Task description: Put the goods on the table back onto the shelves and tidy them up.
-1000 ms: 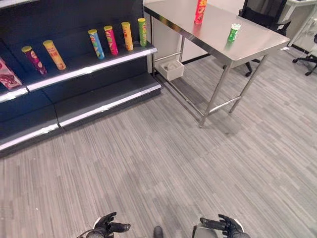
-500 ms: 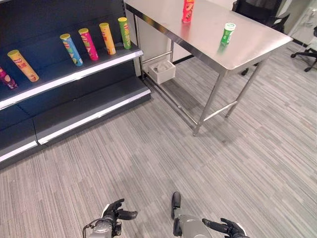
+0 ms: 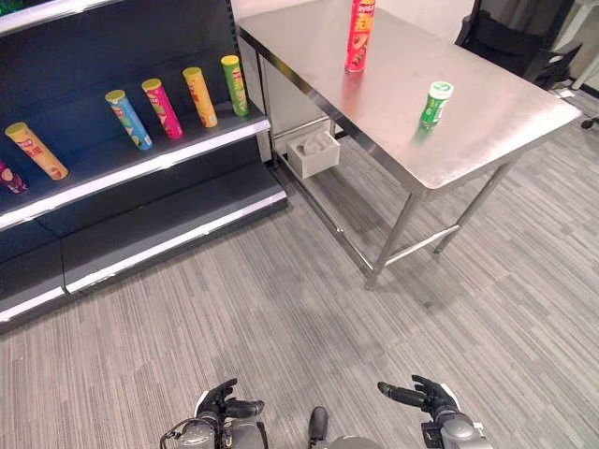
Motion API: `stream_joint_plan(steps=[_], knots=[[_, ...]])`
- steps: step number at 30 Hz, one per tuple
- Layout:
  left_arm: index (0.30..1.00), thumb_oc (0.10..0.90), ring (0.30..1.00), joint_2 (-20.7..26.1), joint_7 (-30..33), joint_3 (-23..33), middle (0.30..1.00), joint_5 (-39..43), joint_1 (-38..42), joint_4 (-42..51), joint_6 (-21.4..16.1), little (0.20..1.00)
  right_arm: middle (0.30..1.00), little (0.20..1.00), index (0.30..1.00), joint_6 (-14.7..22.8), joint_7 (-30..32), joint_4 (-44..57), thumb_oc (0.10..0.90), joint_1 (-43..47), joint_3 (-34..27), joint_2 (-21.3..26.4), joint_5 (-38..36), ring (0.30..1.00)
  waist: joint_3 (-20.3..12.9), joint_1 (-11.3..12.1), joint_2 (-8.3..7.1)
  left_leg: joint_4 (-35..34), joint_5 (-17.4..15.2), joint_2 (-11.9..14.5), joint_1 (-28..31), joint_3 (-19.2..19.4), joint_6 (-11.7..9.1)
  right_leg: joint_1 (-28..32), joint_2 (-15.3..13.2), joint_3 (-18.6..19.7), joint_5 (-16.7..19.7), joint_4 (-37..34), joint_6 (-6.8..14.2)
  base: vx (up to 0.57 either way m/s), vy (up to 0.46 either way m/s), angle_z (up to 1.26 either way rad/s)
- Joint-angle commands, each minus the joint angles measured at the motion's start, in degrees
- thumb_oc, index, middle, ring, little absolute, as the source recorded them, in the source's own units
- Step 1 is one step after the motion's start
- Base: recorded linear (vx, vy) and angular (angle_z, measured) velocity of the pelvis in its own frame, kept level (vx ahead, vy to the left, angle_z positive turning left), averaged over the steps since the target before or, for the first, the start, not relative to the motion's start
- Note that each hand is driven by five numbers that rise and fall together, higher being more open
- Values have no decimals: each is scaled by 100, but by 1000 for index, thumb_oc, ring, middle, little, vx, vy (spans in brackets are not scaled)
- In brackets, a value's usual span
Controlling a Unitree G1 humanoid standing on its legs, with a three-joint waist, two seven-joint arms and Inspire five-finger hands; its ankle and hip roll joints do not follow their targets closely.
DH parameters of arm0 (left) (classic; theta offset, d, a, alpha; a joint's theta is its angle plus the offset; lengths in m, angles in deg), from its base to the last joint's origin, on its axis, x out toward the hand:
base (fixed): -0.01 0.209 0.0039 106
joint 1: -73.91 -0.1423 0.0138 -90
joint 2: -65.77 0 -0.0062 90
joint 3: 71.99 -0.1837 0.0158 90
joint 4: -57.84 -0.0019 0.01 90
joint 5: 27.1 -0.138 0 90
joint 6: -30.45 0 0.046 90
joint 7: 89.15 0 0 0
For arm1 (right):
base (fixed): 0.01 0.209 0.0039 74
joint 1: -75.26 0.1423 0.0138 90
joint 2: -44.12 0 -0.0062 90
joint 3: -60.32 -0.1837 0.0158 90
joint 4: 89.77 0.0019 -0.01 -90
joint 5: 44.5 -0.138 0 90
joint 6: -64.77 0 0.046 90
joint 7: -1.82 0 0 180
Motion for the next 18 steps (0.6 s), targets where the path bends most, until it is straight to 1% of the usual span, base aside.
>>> stream_joint_plan(steps=[1, 2, 3, 4, 6, 7, 8, 9, 10, 11, 12, 13, 15, 16, 17, 18], knots=[[900, 800, 900, 60, 47, -123, 900, 33, -15, 72, -127, 900, 900, 900, 900, 186, 142, 120, 800, -201, 34, 354, 17, 900, -71, 323, 191, -840, 544, -199, 62, -655, 304, 206, -241, 324, -314, 48, 889, 228, 18, -27], [900, 800, 900, 60, 47, -123, 900, 33, -19, 72, -129, 900, 900, 900, 900, 188, 142, 118, 800, -204, 36, 353, 17, 900, -51, 311, 176, -887, 562, -218, 114, -658, 303, 241, -257, 314, -332, 48, 892, 253, 11, -44], [900, 800, 900, 49, 40, -113, 900, 46, -33, 40, -127, 900, 900, 900, 900, 194, 158, 103, 800, -207, 20, 345, 8, 900, -43, 359, 203, -1208, 688, -237, -46, -709, 240, 367, -236, 365, -430, 48, 883, 336, 32, -51], [900, 800, 900, 53, 33, -105, 900, 5, -79, -45, -111, 900, 900, 900, 900, 186, 161, 75, 800, -225, -15, 324, 23, 900, -66, 389, 244, -1537, 814, -216, -173, -543, 168, 529, -200, 461, -542, 48, 874, 440, 62, -53], [900, 800, 900, 61, 23, -64, 900, -13, -121, -59, -108, 900, 900, 900, 900, 172, 151, 64, 800, -239, -13, 309, 38, 900, -86, 423, 250, -1584, 849, -221, -186, -472, 164, 606, -196, 545, -594, 48, 879, 331, 77, -17], [900, 800, 900, 81, 0, 36, 900, -38, -246, -106, -97, 900, 900, 900, 900, 145, 84, 24, 800, -250, 24, 287, 109, 900, -189, 524, 301, -1601, 891, -263, -180, -572, 164, 762, -162, 760, -670, 48, 886, 342, 111, -30], [900, 800, 900, 85, 2, 69, 900, -62, -300, -120, -102, 900, 900, 900, 900, 149, 61, 10, 800, -279, 33, 272, 147, 900, -235, 574, 325, -1601, 965, -294, -94, -728, 178, 835, -155, 853, -741, 48, 896, 341, 111, -62], [900, 800, 900, 86, 3, 69, 900, -62, -302, -119, -102, 900, 900, 900, 900, 149, 61, 10, 800, -280, 34, 271, 147, 900, -227, 574, 320, -1601, 962, -298, -82, -726, 179, 847, -160, 853, -745, 48, 897, 307, 161, -78], [900, 800, 900, 98, 1, 80, 900, -102, -313, -192, -102, 900, 900, 900, 900, 134, 33, -39, 800, -281, 31, 221, 189, 900, -331, 580, 327, -1481, 1072, -308, 36, -792, 160, 971, -279, 921, -831, 48, 937, 202, 120, -79], [900, 800, 900, 99, 0, 79, 900, -102, -312, -192, -103, 900, 900, 900, 900, 134, 33, -39, 800, -281, 30, 220, 189, 900, -322, 584, 321, -1481, 1069, -313, 49, -786, 160, 982, -286, 924, -835, 48, 938, 379, 257, -91], [900, 800, 900, 137, 5, 100, 900, -92, -319, -182, -123, 900, 900, 900, 900, 111, -12, -35, 800, -274, 29, 174, 211, 900, -423, 624, 249, -1384, 941, -360, 152, -732, 258, 1031, -492, 1034, -866, 54, 1036, 356, 261, -97], [900, 800, 900, 182, 11, 129, 900, -79, -299, -184, -131, 900, 900, 900, 900, 89, -46, -86, 800, -252, 29, 112, 248, 900, -550, 662, 170, -1303, 775, -440, 210, -678, 400, 938, -712, 1118, -893, 281, 1159, 430, 322, -87], [900, 800, 900, 221, 25, 130, 900, -83, -246, -137, -127, 900, 900, 900, 900, 81, -70, -170, 800, -233, 20, 73, 262, 900, -633, 666, 127, -1272, 603, -535, 313, -605, 547, 708, -883, 1165, -870, 808, 1306, 240, 197, -52], [900, 800, 900, 222, 25, 130, 900, -83, -246, -137, -127, 900, 900, 900, 900, 81, -70, -170, 800, -233, 20, 72, 262, 900, -635, 672, 123, -1270, 600, -537, 310, -598, 549, 699, -888, 1171, -879, 820, 1308, 170, 196, -26], [900, 800, 900, 273, 20, 118, 900, -87, -161, -62, -108, 900, 900, 900, 900, 84, -85, -175, 800, -253, -34, 52, 245, 900, -613, 630, 129, -1287, 455, -623, 498, -573, 685, 312, -957, 1255, -686, 1648, 1443, 108, 187, -27], [900, 800, 900, 301, 23, 101, 900, -80, -108, 9, -107, 900, 900, 900, 900, 84, -82, -176, 800, -242, -65, 56, 215, 900, -544, 577, 144, -1304, 388, -667, 598, -574, 761, 1, -983, 1337, -386, 2200, 1492, 118, 240, -23]])
